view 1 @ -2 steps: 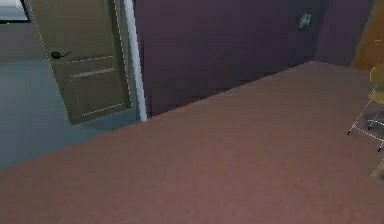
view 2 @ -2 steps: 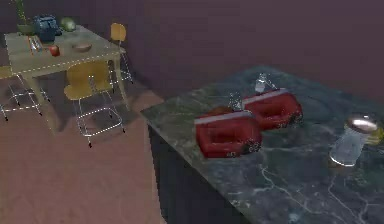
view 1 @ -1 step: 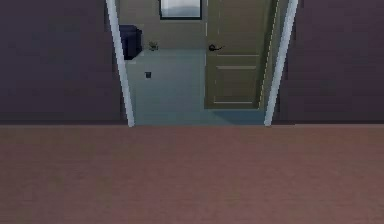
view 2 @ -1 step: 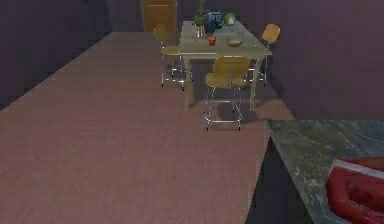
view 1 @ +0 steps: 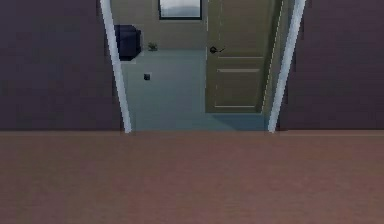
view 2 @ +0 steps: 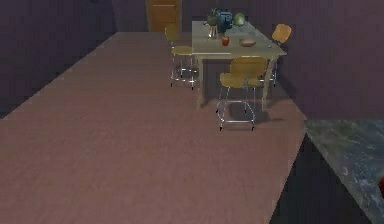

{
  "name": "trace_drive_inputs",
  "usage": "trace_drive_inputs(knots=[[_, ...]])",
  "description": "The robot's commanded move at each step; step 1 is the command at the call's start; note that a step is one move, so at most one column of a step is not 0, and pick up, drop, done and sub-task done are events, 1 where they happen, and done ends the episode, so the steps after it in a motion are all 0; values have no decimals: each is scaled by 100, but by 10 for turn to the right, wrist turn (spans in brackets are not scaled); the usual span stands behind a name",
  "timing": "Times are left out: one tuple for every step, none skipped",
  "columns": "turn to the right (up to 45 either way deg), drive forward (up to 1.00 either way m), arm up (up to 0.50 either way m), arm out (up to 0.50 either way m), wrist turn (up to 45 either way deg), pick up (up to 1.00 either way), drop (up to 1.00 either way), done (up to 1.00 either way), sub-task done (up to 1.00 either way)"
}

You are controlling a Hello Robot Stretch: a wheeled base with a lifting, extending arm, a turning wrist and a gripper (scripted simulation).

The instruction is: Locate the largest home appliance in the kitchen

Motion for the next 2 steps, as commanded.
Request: trace_drive_inputs(knots=[[450,0,0,0,0,0,0,0,0],[210,0,0,0,0,0,0,0,0]])
